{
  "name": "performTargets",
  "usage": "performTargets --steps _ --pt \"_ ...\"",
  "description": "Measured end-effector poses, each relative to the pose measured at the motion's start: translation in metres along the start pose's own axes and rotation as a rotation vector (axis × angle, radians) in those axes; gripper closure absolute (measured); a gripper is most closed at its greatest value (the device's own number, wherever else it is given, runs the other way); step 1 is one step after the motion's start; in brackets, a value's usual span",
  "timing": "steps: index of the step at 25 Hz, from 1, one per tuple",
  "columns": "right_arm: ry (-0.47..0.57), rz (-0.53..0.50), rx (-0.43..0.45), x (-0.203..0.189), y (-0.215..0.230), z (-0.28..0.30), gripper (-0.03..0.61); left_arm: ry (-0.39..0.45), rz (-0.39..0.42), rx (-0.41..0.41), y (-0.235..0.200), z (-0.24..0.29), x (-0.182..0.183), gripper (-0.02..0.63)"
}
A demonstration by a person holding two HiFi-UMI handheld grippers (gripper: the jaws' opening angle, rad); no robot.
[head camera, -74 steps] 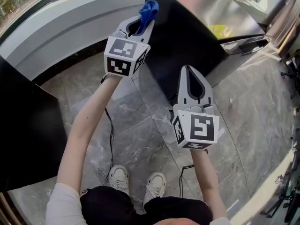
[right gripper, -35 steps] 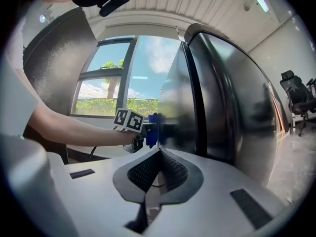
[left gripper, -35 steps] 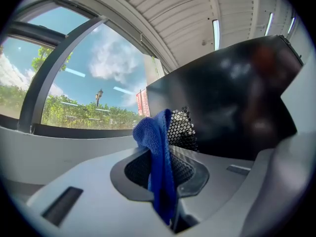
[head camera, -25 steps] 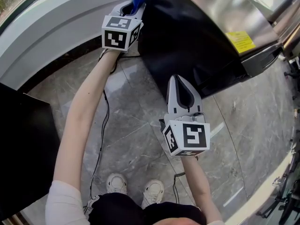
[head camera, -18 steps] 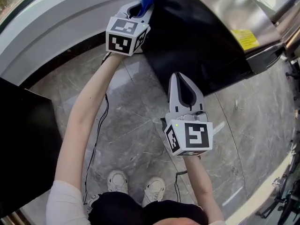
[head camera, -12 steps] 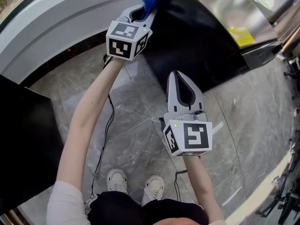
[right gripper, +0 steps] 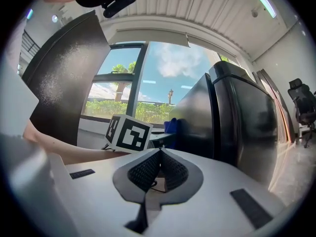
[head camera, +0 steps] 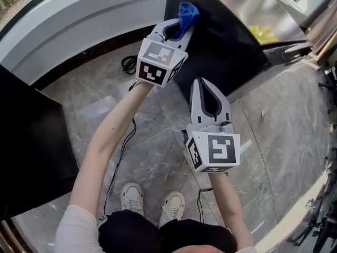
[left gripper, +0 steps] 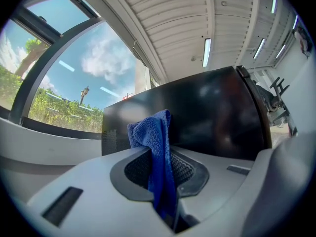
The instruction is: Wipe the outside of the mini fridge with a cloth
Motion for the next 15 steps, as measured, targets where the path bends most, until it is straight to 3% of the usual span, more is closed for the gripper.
performTargets --steps 5,15 --pt "-0.008 -0.084 -0.006 -0.010 -0.010 -0.021 0.567 0.003 0.017 -0.056 0.039 -0.017 0.010 0.557" --pt "0.020 -0.041 -0.166 0.010 0.043 -0.061 0.568 0.025 -0.020 -0.052 0.097 -0.042 0.028 0.557"
Point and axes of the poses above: the fingertips, and each gripper's own axes: z forward along the fingers, y to its right, x out of its top, the point moved 5 cm from there along -z, backward along the fingers, and after that the axes turned 2 degrees about -y, right-handed, at the moved point
